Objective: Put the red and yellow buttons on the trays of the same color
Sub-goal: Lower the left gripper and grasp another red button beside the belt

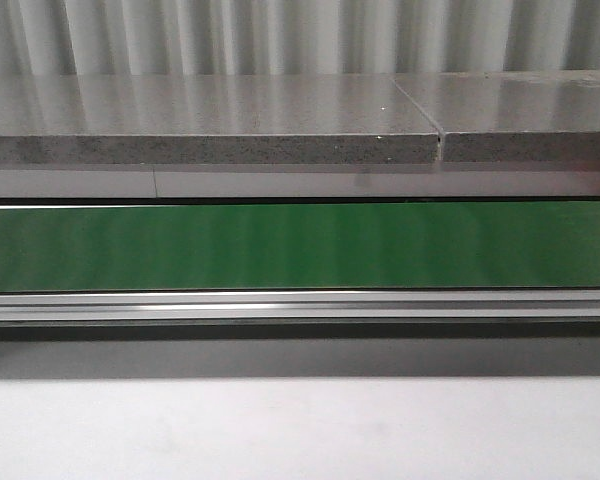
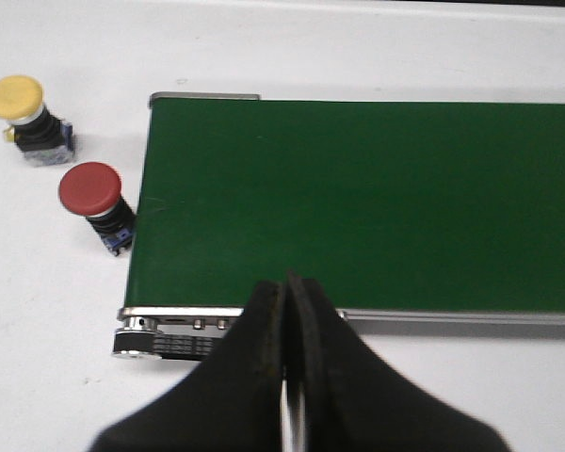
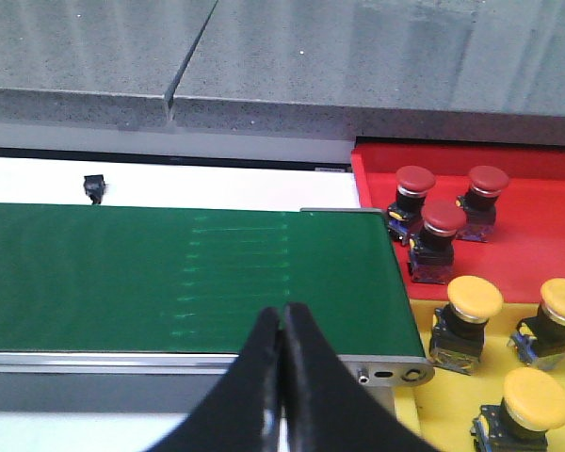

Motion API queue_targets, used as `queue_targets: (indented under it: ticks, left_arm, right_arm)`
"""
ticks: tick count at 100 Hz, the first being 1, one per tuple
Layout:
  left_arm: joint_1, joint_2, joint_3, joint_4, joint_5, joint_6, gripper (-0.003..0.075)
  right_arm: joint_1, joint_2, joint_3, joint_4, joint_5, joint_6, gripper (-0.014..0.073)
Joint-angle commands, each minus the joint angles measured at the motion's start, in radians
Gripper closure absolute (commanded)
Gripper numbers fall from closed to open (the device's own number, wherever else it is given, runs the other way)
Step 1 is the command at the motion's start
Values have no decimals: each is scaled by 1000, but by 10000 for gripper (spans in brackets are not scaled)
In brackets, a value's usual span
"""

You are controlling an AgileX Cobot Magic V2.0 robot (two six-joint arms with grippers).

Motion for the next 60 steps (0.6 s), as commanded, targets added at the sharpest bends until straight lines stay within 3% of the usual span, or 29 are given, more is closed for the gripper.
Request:
queue_targets:
  ticks: [1,13,30,35,60]
  left_arm:
    - [43,72,-72,-15,-67,-33,738]
    - [95,165,-124,-15,-61,-33,658]
    - [151,273,-198,-17,-49,-33,299]
    - [165,307,-225,-22,-34,-37,226]
    - [251,488,-380,-41,174,-78,231]
  right_arm:
    - [1,11,-24,2,-72,-9,681]
    - [1,11,-24,2,-72,-9,681]
    - [1,11,-24,2,-72,-9,681]
    - [1,11,-24,2,-72,-9,681]
    - [1,11,-24,2,-72,-9,681]
